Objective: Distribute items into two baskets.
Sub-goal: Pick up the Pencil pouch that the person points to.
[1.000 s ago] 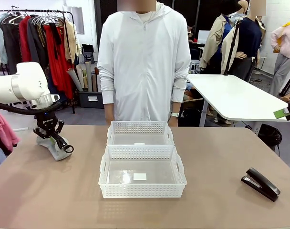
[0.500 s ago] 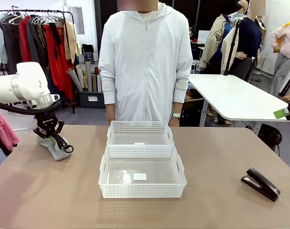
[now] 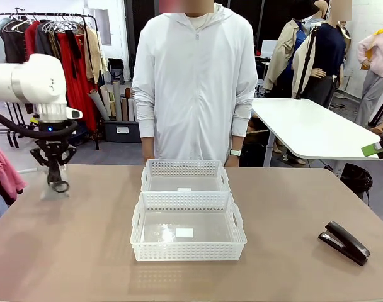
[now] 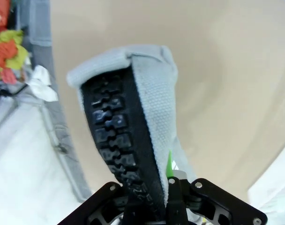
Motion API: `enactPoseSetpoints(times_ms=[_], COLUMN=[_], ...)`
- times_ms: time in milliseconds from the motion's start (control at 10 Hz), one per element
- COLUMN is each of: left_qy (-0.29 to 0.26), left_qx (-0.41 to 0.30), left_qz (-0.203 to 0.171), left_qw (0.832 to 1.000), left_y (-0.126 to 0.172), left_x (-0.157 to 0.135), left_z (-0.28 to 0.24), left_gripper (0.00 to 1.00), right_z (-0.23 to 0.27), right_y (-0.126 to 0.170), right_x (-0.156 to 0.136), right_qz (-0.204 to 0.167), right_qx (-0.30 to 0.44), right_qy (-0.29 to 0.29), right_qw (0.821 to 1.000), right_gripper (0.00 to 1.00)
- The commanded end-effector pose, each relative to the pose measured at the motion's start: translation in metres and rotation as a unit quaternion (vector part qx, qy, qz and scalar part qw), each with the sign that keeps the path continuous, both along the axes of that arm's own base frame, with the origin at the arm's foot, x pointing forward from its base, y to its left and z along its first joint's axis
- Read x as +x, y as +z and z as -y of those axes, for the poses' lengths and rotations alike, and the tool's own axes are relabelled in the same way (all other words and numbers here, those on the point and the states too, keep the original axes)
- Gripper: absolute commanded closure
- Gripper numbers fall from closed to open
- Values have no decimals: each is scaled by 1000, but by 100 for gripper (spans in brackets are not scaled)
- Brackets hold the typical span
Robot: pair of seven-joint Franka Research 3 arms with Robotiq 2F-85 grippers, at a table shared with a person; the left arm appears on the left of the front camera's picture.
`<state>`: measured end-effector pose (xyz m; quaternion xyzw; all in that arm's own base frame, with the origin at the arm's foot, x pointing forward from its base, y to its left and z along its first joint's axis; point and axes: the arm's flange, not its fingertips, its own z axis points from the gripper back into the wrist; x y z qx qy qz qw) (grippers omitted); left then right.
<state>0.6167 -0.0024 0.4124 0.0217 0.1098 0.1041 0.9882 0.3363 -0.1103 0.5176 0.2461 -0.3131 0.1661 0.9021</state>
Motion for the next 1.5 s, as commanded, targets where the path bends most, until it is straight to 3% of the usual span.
enactPoseSetpoints(times_ms=[0,200,500,1000,1200,1400], left_qy=[-120,-235,-344,-424,-461,-474], left_qx=[27,39,36,-52,-49,-47], left_qz=[-4,24,81,84,94,85], left_qw=[992,971,935,900,881,875], left_y=[18,40,65,104,119,128], left_x=[1,-26,-69,-94,-100,-104], left_z=[-1,17,36,41,46,53], left_gripper=[100,100,100,100,100,100], right_z=[0,0,0,0,0,0], right_y=[-1,-1,-1,-1,-1,-1], right_x=[-1,-1,-1,-1,-1,-1], right_qz=[10,10,10,10,10,10], right_qx=[9,9,9,9,9,9], right_qy=[7,7,7,7,7,7], right_qw=[1000,1000,1000,1000,1000,1000], right_gripper=[0,0,0,0,0,0])
